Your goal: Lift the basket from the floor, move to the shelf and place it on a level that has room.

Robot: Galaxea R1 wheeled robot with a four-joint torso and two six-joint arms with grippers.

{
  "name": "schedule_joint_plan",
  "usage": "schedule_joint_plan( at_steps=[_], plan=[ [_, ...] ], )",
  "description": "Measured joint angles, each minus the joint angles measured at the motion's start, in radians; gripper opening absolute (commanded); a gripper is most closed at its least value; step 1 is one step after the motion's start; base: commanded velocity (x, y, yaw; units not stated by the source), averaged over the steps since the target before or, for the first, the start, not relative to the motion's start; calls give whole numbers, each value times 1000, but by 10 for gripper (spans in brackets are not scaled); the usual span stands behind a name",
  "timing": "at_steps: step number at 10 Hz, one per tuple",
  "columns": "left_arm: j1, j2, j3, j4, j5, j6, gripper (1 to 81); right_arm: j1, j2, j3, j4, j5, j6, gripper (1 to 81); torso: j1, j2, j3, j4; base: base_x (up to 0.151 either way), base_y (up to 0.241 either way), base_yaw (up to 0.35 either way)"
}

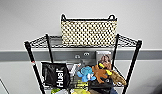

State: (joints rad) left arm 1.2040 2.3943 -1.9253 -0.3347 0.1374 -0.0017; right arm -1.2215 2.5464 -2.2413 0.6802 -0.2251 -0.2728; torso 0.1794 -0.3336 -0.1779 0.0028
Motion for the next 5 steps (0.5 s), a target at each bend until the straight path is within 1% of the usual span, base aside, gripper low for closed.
schedule_joint_plan(
  at_steps=[5],
  plan=[
    [50,89,-82,41,-7,1,811,-49,120,-164,-1,20,-49,811,0,0,0,0,0,0,0]
  ],
)
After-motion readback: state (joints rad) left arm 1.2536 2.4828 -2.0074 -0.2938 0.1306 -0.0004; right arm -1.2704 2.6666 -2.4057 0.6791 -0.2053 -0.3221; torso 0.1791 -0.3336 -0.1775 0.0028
